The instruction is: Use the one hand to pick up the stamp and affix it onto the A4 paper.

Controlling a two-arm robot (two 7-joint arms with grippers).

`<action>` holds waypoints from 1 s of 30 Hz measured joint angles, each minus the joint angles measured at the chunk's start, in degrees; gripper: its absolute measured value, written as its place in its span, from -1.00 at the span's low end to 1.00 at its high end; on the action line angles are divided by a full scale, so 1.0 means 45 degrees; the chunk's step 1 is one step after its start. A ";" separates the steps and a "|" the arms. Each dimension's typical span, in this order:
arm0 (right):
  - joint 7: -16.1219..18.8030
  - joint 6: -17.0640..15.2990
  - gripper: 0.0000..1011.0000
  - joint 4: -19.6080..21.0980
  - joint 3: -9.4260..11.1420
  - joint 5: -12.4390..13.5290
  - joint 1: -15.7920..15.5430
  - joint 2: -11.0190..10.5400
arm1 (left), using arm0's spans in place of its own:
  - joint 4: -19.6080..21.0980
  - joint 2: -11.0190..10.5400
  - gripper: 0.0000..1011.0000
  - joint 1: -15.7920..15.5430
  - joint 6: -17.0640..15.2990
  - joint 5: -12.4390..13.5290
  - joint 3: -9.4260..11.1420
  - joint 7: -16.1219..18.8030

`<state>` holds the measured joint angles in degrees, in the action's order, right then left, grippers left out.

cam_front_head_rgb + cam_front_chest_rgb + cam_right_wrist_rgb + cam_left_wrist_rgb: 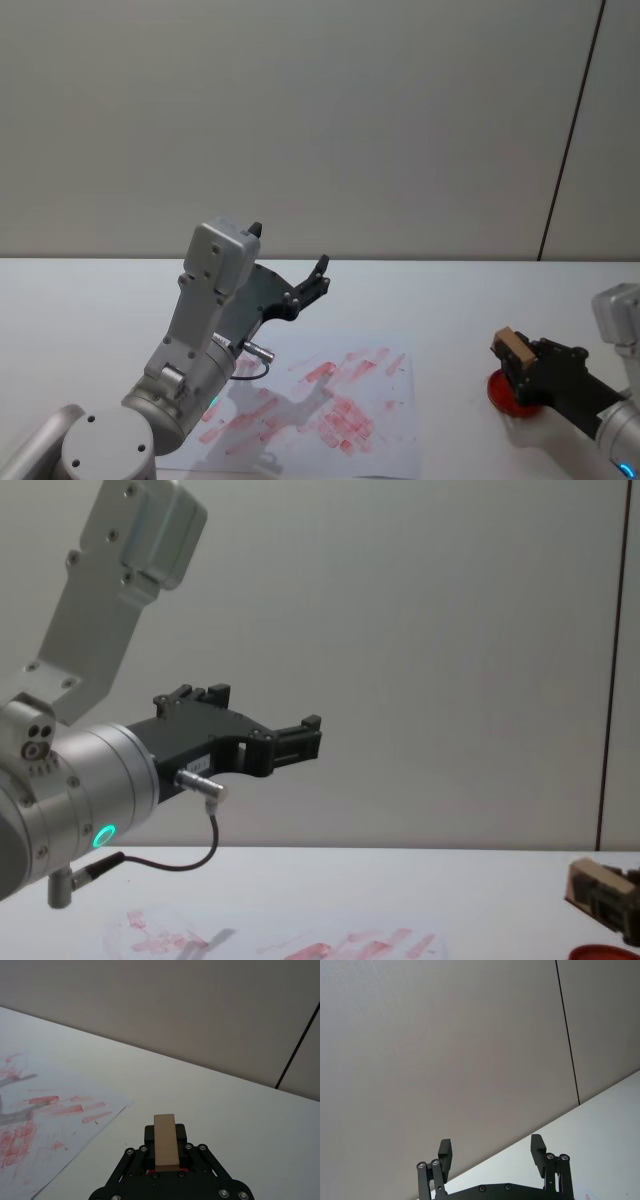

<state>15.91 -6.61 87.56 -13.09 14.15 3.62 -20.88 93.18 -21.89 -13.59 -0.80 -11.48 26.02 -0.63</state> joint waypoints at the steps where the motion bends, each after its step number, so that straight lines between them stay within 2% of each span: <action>1: -0.0007 0.0006 -0.56 -0.0037 0.0005 -0.0008 0.0000 -0.0004 | 0.0000 0.0000 0.98 0.0000 0.0000 0.0000 0.0000 0.0000; 22: 0.0093 0.0052 -0.54 -0.1054 -0.0046 -0.0410 0.0205 0.0078 | 0.0000 0.0000 0.98 0.0000 0.0000 0.0000 0.0000 0.0000; 24: 0.0130 0.0032 -0.45 -0.1112 -0.0062 -0.0444 0.0221 0.0088 | 0.0000 0.0000 0.98 0.0000 0.0000 0.0000 0.0000 -0.0001; 26: 0.0173 0.0022 -0.24 -0.1151 -0.0076 -0.0459 0.0232 0.0097 | -0.0001 0.0000 0.98 0.0000 0.0000 0.0000 0.0000 0.0000; 28: 0.0187 0.0018 -0.20 -0.1166 -0.0080 -0.0463 0.0235 0.0101 | 0.0000 0.0000 0.98 0.0000 0.0000 0.0000 0.0000 0.0000; 30: 0.0199 0.0017 0.00 -0.1172 -0.0082 -0.0464 0.0236 0.0103 | 0.0000 0.0000 0.98 0.0000 0.0000 0.0000 0.0000 0.0000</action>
<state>16.81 -6.53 82.29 -13.46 12.06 4.68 -20.41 93.18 -21.89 -13.59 -0.80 -11.48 26.02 -0.63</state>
